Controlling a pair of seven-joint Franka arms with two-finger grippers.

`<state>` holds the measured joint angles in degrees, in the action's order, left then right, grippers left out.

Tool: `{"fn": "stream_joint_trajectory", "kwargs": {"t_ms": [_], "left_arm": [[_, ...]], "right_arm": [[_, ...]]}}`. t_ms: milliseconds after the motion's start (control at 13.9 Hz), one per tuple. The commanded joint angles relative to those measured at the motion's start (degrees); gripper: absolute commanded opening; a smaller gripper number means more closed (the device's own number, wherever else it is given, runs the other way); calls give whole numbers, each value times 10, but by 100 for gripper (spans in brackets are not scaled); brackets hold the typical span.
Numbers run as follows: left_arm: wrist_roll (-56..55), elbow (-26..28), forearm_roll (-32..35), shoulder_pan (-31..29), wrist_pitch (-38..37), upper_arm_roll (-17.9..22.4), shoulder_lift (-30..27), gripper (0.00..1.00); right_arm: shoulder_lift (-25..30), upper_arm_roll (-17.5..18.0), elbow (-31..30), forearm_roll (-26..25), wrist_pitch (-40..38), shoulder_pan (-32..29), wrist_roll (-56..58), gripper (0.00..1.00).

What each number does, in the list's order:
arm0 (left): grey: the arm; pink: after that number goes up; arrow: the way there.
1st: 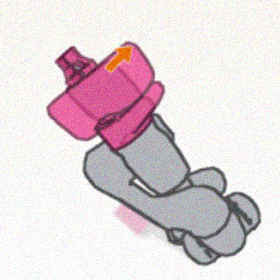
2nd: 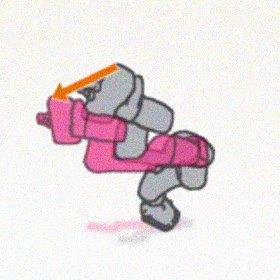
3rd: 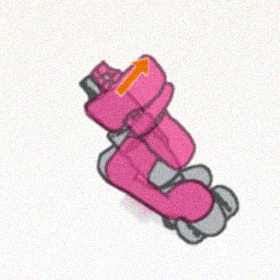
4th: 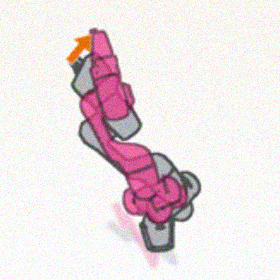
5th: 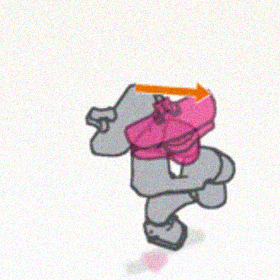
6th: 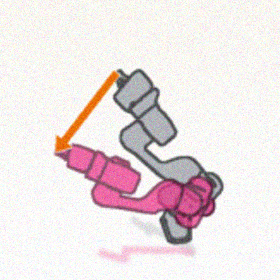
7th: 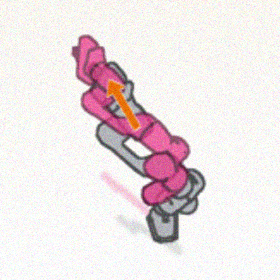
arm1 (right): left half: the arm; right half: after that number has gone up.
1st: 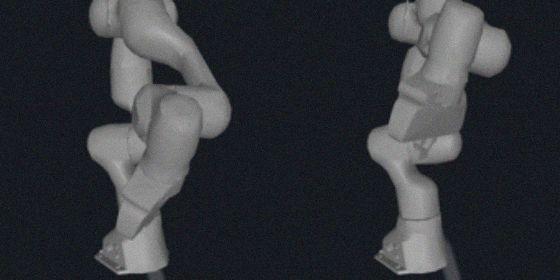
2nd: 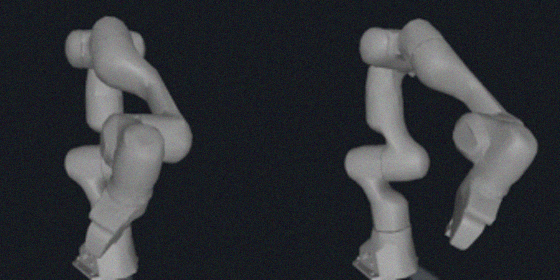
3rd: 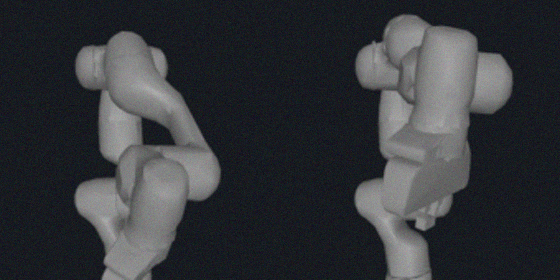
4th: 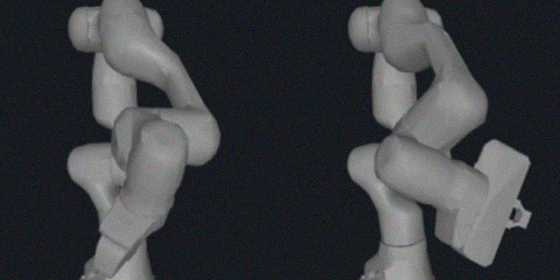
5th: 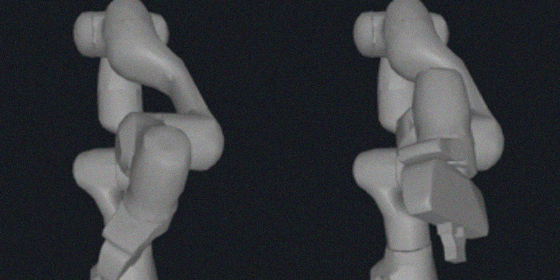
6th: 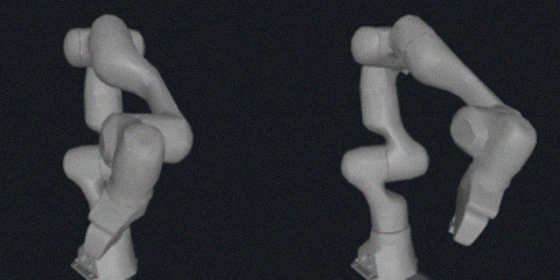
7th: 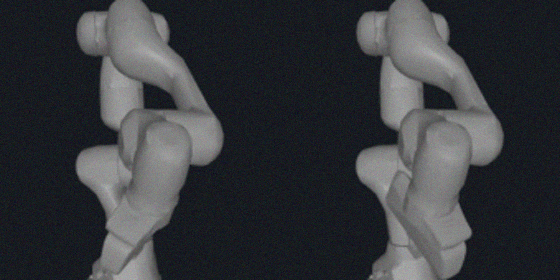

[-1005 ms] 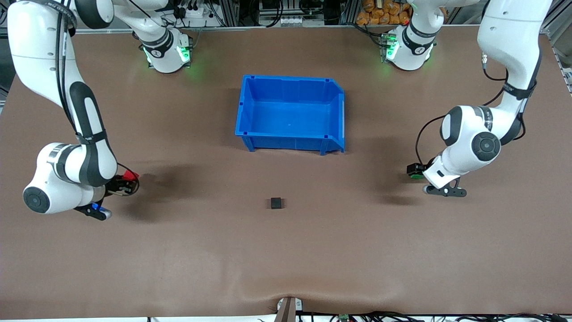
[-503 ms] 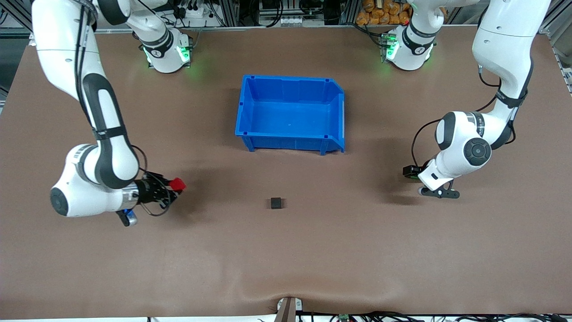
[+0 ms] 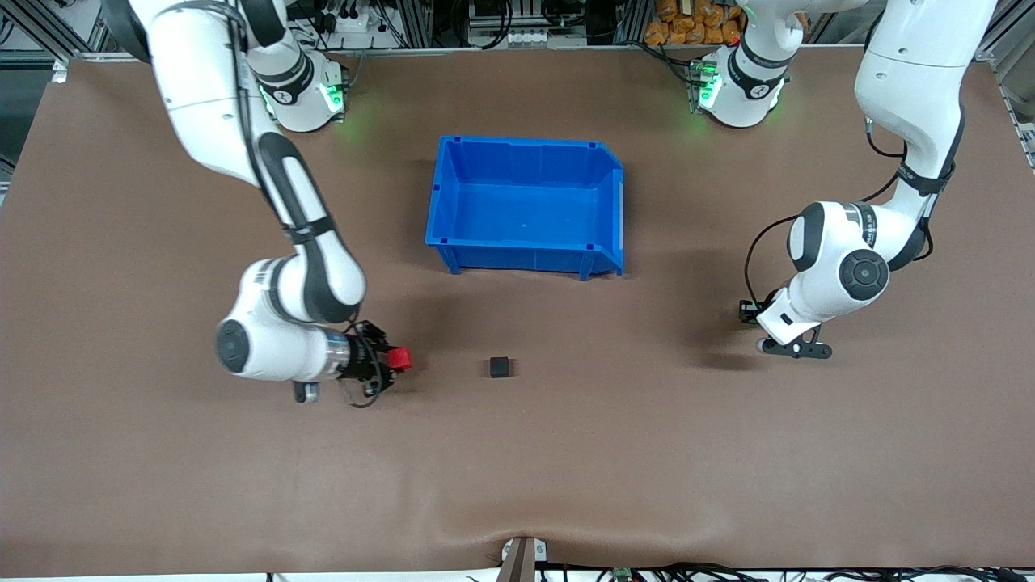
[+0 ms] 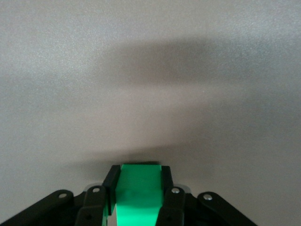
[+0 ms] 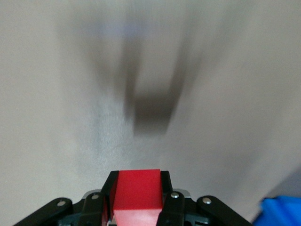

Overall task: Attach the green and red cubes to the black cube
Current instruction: 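Carry the red cube beside the black cube while the left gripper brings green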

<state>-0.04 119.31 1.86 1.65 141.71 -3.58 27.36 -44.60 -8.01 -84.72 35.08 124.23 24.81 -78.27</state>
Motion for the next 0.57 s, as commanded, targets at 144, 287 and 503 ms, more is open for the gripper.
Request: {"fn": "stream_joint_trajectory", "kwargs": {"t_ms": [144, 287, 503], "left_arm": [[-96, -19, -1, 10, 1, -4, 0, 0], [-179, -39, -1, 31, -2, -8, 1, 0], [-345, -67, -1, 67, -4, -8, 1, 0]], "right_arm": [[-59, -3, 76, 12, 25, 45, -108, 0], [-60, -3, 76, 13, 41, 53, -126, 0], [-79, 7, 76, 14, 106, 74, -157, 0]]}}
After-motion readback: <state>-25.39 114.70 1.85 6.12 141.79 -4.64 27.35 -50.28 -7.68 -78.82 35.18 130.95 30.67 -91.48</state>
